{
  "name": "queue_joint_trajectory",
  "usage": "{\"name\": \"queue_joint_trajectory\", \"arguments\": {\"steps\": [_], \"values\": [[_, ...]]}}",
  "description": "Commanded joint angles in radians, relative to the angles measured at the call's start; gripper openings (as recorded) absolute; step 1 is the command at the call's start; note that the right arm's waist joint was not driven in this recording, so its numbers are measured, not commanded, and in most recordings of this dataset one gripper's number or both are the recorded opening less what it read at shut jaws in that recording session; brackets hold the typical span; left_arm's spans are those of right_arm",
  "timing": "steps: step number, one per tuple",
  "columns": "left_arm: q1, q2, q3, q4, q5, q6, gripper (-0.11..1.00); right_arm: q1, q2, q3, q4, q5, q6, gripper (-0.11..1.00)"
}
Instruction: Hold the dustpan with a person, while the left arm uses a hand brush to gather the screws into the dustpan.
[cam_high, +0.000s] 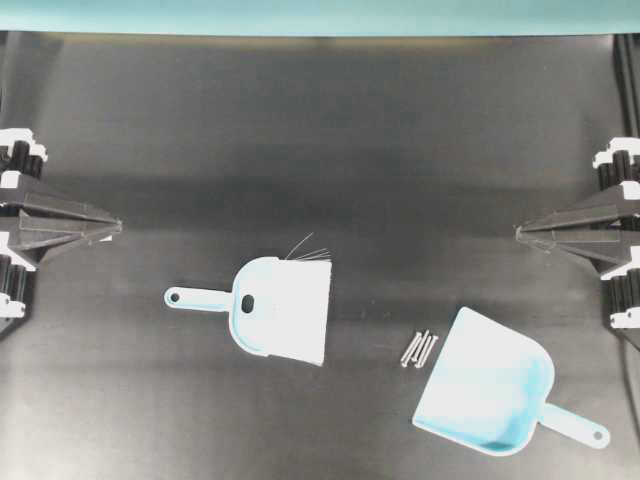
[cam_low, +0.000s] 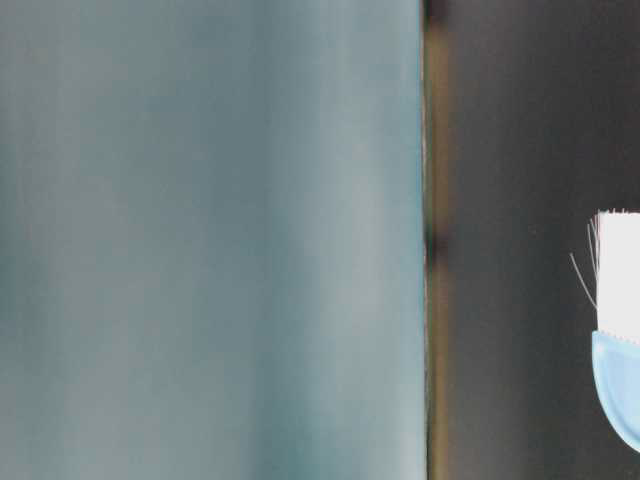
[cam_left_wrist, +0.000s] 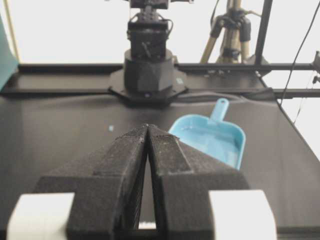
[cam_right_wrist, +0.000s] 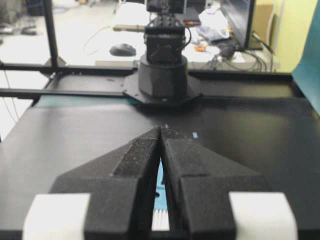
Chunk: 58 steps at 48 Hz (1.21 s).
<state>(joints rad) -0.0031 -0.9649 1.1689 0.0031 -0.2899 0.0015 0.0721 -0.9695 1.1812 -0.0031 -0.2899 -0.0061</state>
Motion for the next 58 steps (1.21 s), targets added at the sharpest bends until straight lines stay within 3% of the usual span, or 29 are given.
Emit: {"name": "queue_joint_trajectory", "arguments": {"steps": [1, 13, 26, 37, 43, 53, 55, 58], "values": [[-0.015, 0.026, -0.011, 0.043, 0.040, -0.015, 0.05, 0.000, 0.003, -0.008, 0.006, -0.002, 0.005, 0.04], [-0.049, 0.133, -0.037, 0.043, 0.166, -0.014, 0.00, 0.000, -0.120, -0.003, 0.006, 0.362, 0.017, 0.00], [-0.046, 0.255, -0.052, 0.043, 0.216, 0.005, 0.00, 0.000, -0.313, 0.021, 0.006, 0.577, 0.002, 0.00], [-0.041, 0.359, -0.087, 0.044, 0.396, 0.000, 0.01, 0.000, -0.388, 0.057, -0.011, 0.785, -0.005, 0.00], [-0.040, 0.443, -0.118, 0.046, 0.434, 0.008, 0.20, -0.002, -0.402, 0.071, -0.009, 0.816, -0.005, 0.00], [-0.038, 0.571, -0.094, 0.046, 0.290, 0.025, 0.79, 0.000, -0.433, 0.092, -0.009, 0.779, -0.018, 0.00], [-0.037, 0.592, -0.080, 0.046, 0.229, 0.025, 0.84, 0.000, -0.442, 0.098, -0.009, 0.767, -0.018, 0.00], [-0.037, 0.630, -0.052, 0.046, 0.104, 0.021, 0.83, 0.000, -0.460, 0.109, -0.011, 0.744, -0.018, 0.00]]}}
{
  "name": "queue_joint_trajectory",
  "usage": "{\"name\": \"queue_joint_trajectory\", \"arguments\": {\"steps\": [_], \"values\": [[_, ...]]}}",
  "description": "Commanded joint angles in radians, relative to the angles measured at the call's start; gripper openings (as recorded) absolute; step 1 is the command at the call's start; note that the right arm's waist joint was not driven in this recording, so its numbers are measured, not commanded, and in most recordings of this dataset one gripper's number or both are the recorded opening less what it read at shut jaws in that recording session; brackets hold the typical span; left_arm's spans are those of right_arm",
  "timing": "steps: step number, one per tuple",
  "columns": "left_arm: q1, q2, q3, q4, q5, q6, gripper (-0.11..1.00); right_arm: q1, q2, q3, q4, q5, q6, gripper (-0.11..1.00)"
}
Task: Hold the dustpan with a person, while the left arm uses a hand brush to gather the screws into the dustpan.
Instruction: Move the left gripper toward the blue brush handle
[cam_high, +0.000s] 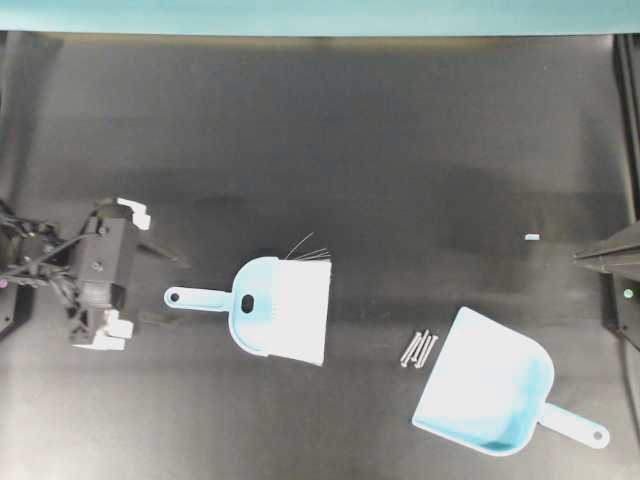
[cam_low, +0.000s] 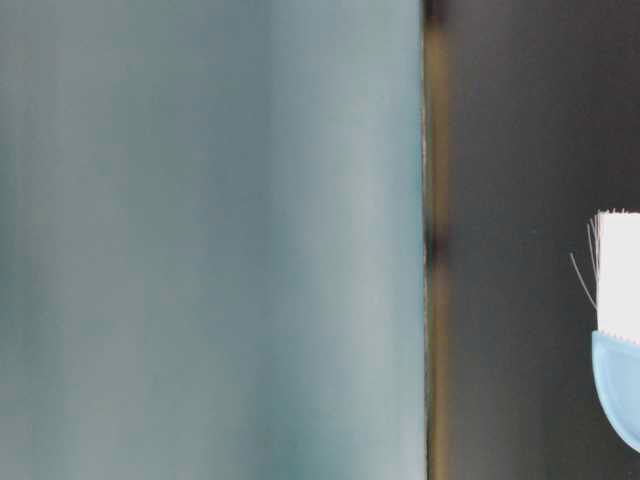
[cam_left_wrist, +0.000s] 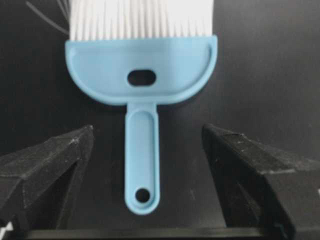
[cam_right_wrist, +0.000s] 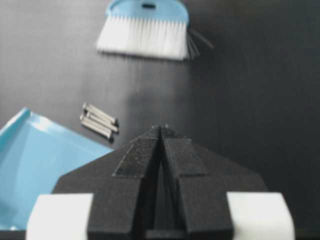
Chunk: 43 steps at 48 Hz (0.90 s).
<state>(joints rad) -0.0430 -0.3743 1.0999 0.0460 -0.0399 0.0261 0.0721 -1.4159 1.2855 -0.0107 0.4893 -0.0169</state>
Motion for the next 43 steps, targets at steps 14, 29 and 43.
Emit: {"name": "queue_joint_trajectory", "arguments": {"steps": [14, 29, 43], "values": [[0.034, 0.190, 0.104, 0.003, -0.446, -0.008, 0.82, 0.000, -0.077, 0.071, -0.008, -0.097, -0.014, 0.00], [0.035, 0.383, 0.071, 0.003, -0.526, -0.044, 0.82, -0.002, -0.084, 0.071, -0.009, -0.091, -0.037, 0.00], [0.035, 0.483, 0.037, 0.003, -0.545, -0.046, 0.82, 0.000, -0.084, 0.071, -0.008, -0.091, -0.038, 0.00]]}}
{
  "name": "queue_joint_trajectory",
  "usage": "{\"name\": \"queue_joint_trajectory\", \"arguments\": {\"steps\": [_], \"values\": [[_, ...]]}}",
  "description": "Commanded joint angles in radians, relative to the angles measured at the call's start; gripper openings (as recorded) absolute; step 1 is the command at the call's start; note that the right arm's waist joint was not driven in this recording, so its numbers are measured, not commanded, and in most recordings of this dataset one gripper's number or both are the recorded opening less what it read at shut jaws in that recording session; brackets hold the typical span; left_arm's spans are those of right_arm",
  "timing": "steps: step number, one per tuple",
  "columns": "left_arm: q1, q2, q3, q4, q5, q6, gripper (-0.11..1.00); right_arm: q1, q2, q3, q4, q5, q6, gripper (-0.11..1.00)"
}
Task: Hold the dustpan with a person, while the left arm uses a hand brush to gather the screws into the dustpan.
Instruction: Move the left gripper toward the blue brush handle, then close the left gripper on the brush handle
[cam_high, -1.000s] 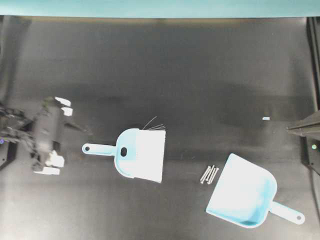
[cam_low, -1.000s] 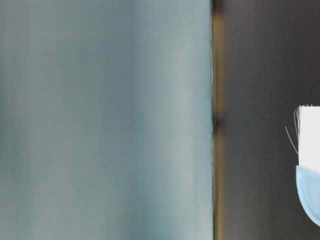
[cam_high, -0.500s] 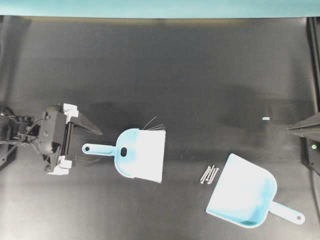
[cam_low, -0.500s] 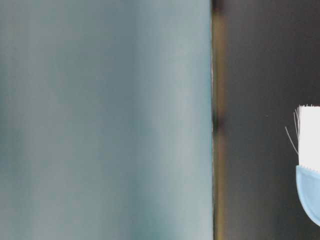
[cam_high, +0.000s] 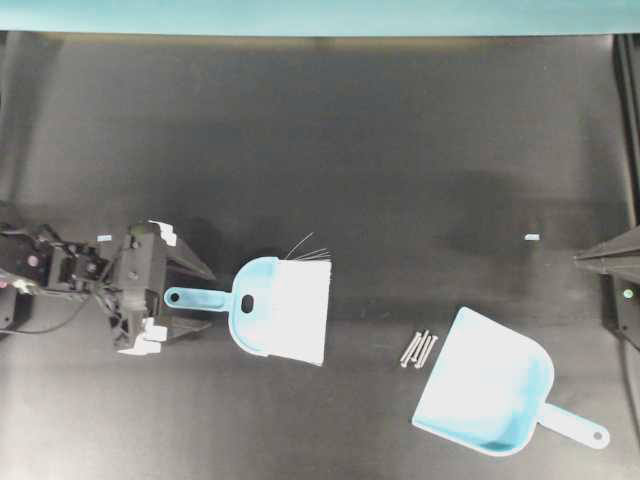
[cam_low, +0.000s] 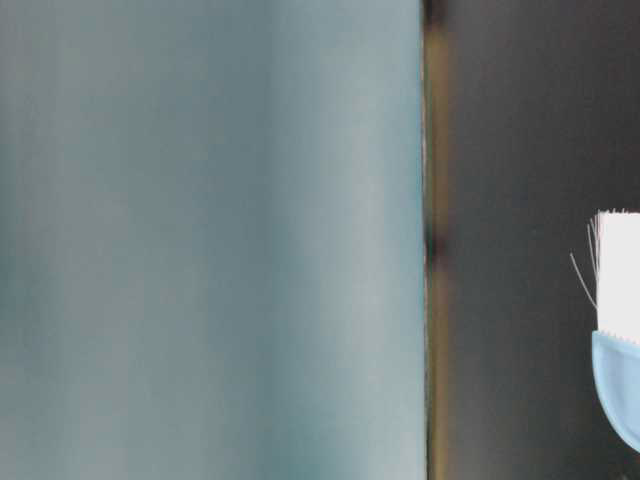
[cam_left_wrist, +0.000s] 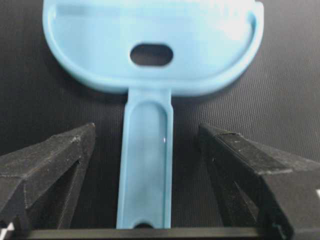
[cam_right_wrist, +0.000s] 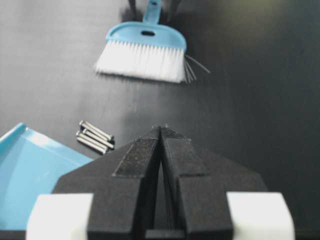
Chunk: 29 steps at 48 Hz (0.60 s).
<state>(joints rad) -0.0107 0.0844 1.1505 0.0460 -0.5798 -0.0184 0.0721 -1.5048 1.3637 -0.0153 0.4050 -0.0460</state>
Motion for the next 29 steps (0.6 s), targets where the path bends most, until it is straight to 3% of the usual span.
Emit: {"name": "queue_joint_trajectory", "arguments": {"steps": [1, 13, 18, 26, 29], "values": [[0.003, 0.029, -0.017, 0.003, -0.005, -0.002, 0.82, 0.000, 0.005, -0.008, -0.003, -0.006, -0.009, -0.01], [-0.003, 0.081, -0.035, 0.003, 0.008, -0.006, 0.79, 0.000, 0.005, -0.008, -0.003, -0.006, -0.009, 0.00], [-0.006, 0.078, -0.035, 0.003, 0.026, -0.011, 0.67, 0.000, 0.003, -0.008, -0.003, -0.005, -0.009, 0.00], [-0.006, 0.061, -0.043, 0.003, 0.063, -0.008, 0.30, 0.000, 0.003, -0.008, -0.003, -0.003, -0.009, 0.00], [-0.008, 0.028, -0.055, 0.003, 0.098, 0.002, 0.31, 0.000, 0.003, -0.009, -0.003, -0.003, -0.009, 0.00]]}}
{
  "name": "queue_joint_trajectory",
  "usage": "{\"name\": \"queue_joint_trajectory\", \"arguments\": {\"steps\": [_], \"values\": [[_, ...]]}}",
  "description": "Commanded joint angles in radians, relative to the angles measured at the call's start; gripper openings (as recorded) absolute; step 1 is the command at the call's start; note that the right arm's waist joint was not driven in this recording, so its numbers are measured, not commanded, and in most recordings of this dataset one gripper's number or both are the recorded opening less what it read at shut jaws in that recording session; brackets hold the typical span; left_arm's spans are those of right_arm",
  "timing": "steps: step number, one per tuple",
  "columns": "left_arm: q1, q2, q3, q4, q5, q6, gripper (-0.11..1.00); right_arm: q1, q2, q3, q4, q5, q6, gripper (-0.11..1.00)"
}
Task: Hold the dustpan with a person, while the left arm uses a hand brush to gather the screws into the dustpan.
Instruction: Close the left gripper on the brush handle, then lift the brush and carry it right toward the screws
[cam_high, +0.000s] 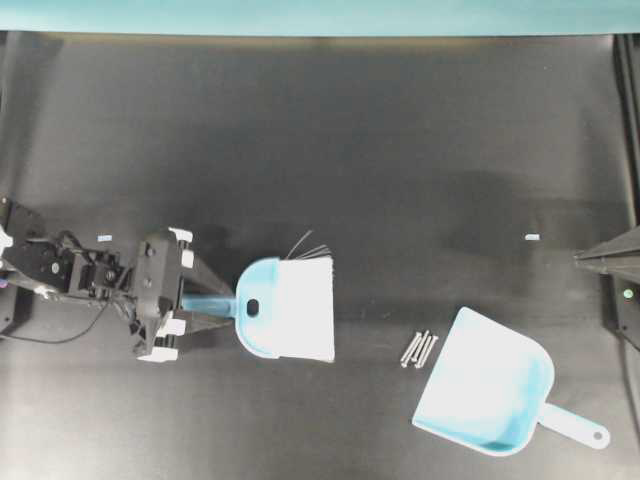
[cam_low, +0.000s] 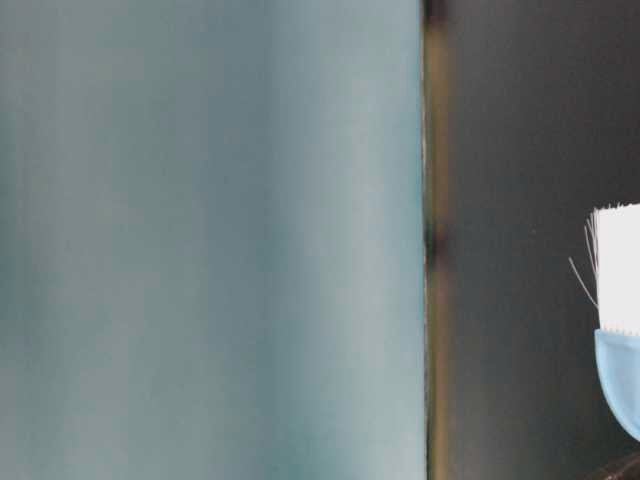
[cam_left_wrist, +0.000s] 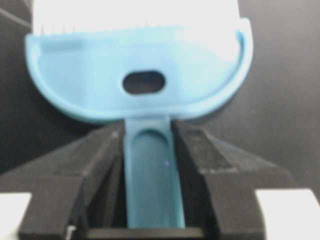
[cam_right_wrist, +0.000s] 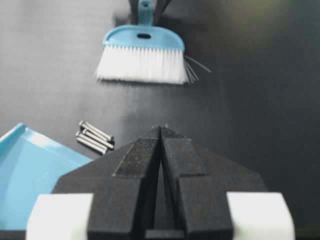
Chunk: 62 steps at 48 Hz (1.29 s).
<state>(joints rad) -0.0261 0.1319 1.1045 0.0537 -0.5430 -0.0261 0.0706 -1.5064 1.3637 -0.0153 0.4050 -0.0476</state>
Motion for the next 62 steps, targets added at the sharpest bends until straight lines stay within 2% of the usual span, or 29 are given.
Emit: {"name": "queue_joint_trajectory", "arguments": {"steps": [1, 7, 14, 27, 35, 45, 55, 62], "values": [[0.009, -0.032, -0.014, -0.005, 0.077, 0.011, 0.31, 0.000, 0.005, -0.008, -0.005, -0.003, -0.008, 0.00], [0.008, -0.133, -0.061, -0.005, 0.244, 0.020, 0.30, 0.002, 0.005, -0.008, -0.003, -0.003, -0.008, 0.00], [0.011, -0.256, -0.150, -0.005, 0.528, 0.044, 0.30, 0.002, 0.005, -0.008, -0.003, -0.003, -0.008, 0.00], [0.023, -0.431, -0.399, -0.005, 1.077, 0.118, 0.30, 0.002, 0.005, -0.008, -0.003, -0.003, -0.008, 0.00], [0.029, -0.393, -0.535, -0.005, 1.358, 0.170, 0.30, 0.002, 0.005, -0.008, -0.003, -0.003, -0.008, 0.00], [0.054, -0.252, -0.744, 0.003, 1.726, 0.290, 0.30, 0.002, 0.003, -0.008, -0.005, -0.003, -0.008, 0.00], [0.069, -0.101, -0.931, 0.008, 1.896, 0.380, 0.30, 0.002, 0.003, -0.008, -0.005, -0.003, -0.008, 0.00], [0.069, 0.011, -1.008, 0.008, 1.922, 0.407, 0.30, 0.002, 0.003, -0.008, -0.003, -0.003, -0.008, 0.00]]}}
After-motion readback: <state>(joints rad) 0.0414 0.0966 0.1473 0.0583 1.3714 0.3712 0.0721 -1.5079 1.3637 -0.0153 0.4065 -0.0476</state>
